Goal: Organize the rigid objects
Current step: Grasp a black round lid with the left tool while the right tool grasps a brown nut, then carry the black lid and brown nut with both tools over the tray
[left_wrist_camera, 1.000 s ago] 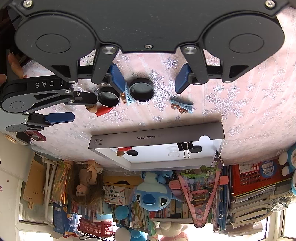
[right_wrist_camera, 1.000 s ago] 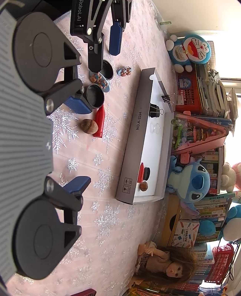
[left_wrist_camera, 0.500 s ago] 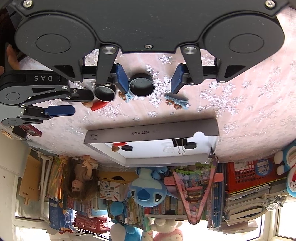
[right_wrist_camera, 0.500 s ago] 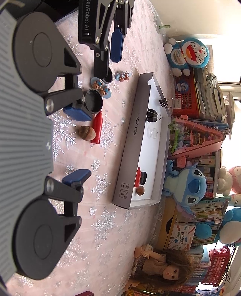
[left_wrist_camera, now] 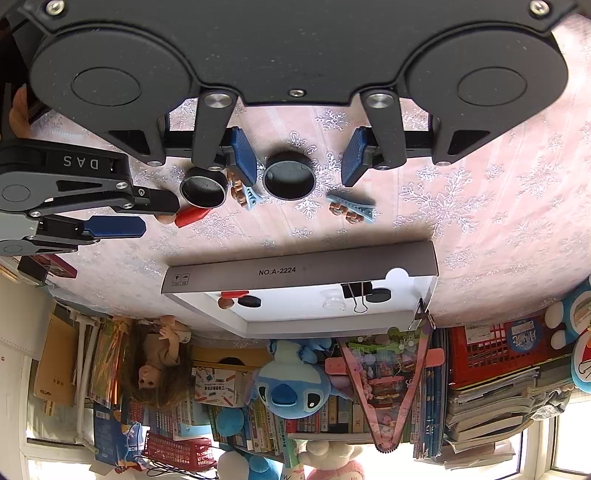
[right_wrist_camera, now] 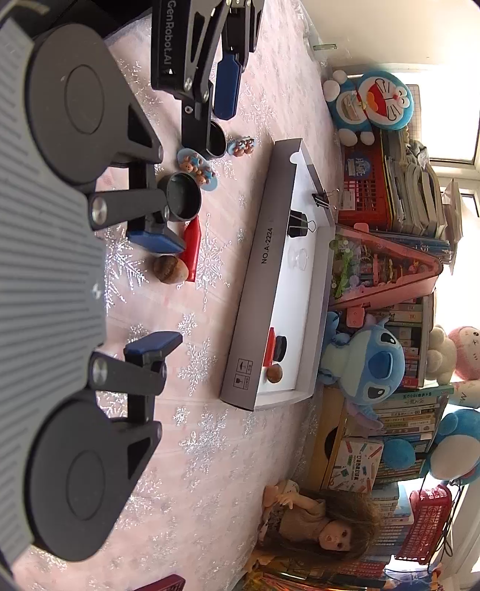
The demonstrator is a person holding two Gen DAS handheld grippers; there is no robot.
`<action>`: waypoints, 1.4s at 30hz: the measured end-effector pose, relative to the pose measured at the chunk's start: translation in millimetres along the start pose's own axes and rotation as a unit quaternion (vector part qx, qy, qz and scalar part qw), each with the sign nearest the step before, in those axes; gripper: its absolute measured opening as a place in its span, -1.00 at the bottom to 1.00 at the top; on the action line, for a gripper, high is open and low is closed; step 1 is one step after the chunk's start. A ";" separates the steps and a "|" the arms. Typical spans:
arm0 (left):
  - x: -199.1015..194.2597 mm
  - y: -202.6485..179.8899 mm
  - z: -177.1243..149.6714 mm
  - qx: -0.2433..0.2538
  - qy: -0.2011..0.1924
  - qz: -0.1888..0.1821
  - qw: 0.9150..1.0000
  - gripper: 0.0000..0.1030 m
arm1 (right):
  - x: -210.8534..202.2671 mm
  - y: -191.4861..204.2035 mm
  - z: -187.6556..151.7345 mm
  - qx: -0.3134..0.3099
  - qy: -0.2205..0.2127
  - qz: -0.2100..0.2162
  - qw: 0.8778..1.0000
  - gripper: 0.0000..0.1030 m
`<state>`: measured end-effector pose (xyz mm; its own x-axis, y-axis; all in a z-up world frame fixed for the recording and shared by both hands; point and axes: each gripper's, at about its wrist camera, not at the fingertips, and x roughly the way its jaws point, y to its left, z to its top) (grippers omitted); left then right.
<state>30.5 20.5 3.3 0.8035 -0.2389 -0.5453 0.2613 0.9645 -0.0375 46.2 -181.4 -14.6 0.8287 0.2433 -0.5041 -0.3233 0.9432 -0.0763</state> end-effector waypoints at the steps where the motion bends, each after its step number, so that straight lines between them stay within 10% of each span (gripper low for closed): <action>1: 0.6 -0.6 0.0 0.000 0.000 0.001 1.000 -0.08 | -0.1 0.8 -0.2 -0.001 0.000 0.001 1.000 -0.05; 11: 0.1 -1.0 1.4 -0.001 -0.010 0.005 1.000 -0.42 | -2.1 7.2 1.4 -0.010 -0.001 0.008 1.000 -0.60; 42: 25.4 35.1 87.9 -0.054 -0.040 0.026 0.997 -0.42 | 16.8 -45.1 61.0 0.054 -0.024 -0.025 0.998 -0.61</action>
<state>107.1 38.4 61.7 0.8558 -0.1932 -0.4799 0.1635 0.9811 -0.1034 102.5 -206.1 32.8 0.8638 0.2040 -0.4607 -0.2323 0.9726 -0.0049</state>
